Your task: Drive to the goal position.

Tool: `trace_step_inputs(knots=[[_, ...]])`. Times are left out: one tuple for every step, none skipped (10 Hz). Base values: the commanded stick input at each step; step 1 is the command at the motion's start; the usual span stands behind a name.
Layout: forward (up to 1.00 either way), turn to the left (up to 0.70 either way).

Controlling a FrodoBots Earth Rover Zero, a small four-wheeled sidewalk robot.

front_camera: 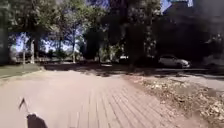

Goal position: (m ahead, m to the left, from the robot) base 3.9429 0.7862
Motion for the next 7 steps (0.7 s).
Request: trace_step_inputs(knots=[[0.85,0.0],[0.85,0.0],[0.85,0.0],[0.85,0.0],[0.85,0.0],[0.85,0.0],[0.85,0.0]])
